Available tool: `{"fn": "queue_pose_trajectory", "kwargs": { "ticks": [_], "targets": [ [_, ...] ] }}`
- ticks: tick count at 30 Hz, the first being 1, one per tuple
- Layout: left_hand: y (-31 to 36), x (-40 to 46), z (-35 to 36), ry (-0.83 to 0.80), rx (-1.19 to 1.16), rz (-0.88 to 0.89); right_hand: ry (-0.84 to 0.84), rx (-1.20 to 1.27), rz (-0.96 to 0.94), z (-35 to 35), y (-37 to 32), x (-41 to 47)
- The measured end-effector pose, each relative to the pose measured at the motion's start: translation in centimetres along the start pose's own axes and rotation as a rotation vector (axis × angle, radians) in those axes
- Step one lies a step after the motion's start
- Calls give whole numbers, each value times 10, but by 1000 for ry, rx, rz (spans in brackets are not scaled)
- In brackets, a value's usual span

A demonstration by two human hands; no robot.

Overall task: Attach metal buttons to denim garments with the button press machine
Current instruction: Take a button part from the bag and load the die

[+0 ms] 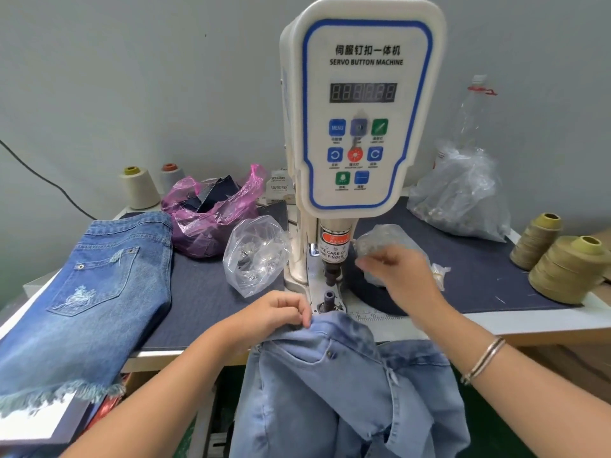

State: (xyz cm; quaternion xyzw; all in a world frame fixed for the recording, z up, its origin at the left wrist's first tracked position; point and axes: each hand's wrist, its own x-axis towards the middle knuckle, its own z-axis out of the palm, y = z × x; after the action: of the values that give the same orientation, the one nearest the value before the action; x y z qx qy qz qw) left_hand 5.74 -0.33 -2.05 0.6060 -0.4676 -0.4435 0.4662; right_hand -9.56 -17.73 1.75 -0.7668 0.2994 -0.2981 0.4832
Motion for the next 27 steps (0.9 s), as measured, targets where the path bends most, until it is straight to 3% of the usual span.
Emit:
{"fn": "queue_pose_trajectory", "kwargs": {
  "ticks": [4,9,27],
  "targets": [
    [-11,2,-5,124,154,-27,-242,421,370,26,6,-26],
    [-24,3,-8,175,70,-18,-223,766,596,38,11,-30],
    [-26,8,-11,168,25,-8,-289,1073,795,45,8,-30]
  ]
}}
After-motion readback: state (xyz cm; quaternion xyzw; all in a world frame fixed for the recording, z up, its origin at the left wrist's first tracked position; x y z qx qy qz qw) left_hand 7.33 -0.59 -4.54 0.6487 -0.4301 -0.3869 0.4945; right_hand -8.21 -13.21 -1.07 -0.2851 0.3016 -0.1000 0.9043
